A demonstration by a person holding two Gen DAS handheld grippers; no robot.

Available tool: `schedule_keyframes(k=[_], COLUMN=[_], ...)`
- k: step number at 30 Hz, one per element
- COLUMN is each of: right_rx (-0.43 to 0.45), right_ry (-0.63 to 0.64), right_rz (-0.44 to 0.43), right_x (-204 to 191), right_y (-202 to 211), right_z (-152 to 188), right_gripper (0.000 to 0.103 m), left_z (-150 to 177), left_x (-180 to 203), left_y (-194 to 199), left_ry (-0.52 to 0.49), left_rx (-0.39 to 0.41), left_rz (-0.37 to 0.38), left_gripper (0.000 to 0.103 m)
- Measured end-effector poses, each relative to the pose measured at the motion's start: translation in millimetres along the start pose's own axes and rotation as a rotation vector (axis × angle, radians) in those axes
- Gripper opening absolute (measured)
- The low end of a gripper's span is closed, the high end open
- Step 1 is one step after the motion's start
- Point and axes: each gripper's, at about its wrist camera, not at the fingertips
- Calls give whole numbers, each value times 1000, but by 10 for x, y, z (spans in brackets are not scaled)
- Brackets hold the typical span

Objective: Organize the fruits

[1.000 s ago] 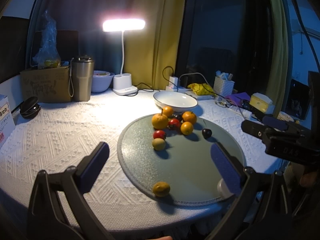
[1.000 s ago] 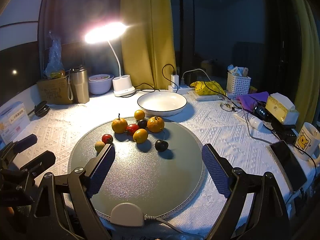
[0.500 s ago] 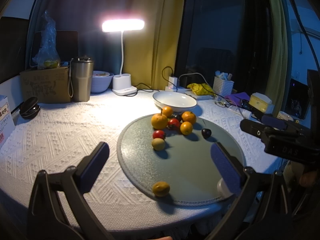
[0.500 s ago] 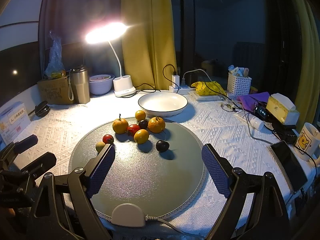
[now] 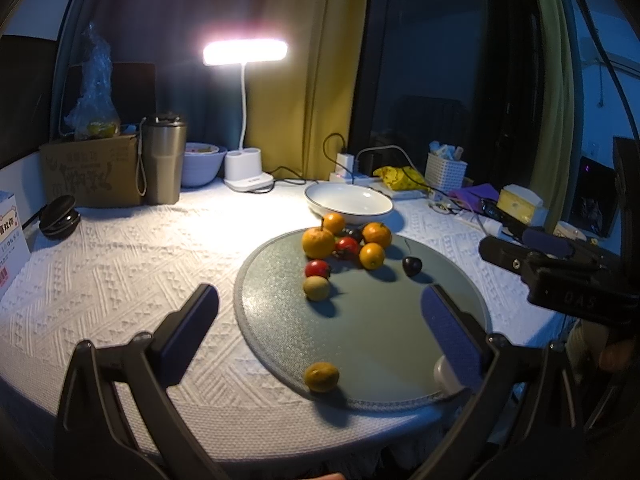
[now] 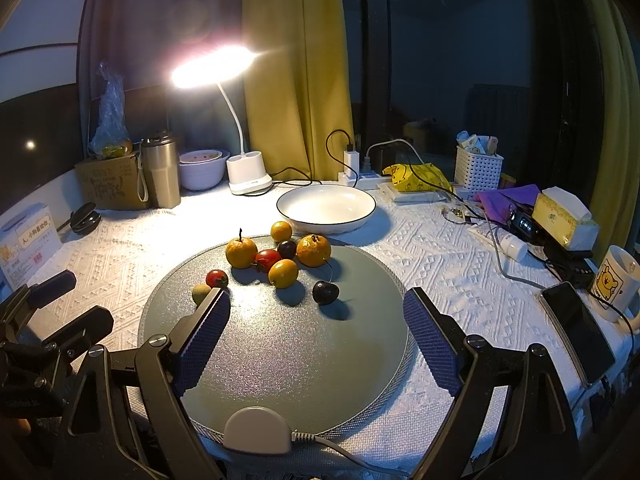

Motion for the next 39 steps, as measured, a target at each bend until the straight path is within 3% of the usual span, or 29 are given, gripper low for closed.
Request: schedule_keyframes(k=[14, 26, 32, 37, 39], right_rx=[0, -42, -96, -124, -132], right_ry=[-2, -4, -8, -9, -10], right_rz=[0, -14, -29, -40, -44], right_x=[-6, -92, -98, -96, -81], right_y=[3, -149, -327, -458, -501], right_z=[13, 64, 167, 210, 214], right_gripper=[90, 90, 90, 90, 90], left_z=[41, 178, 289, 400, 447], left_x=[10, -60, -92, -55, -29], left_y=[-8, -193, -365, -531, -571], left_ry=[-7, -18, -26, -60, -76], left_rx=[-12, -107, -189, -274, -309], left_rz=[19, 25, 25, 19, 14], left_gripper=[102, 101, 80, 53, 49])
Point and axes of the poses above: each gripper's, at about its wrist camera, not at the fingertips, and y roughly against the way its jaws point, x to its right, z to its underside, and after that the axes turned 4 degrees about y, right-handed
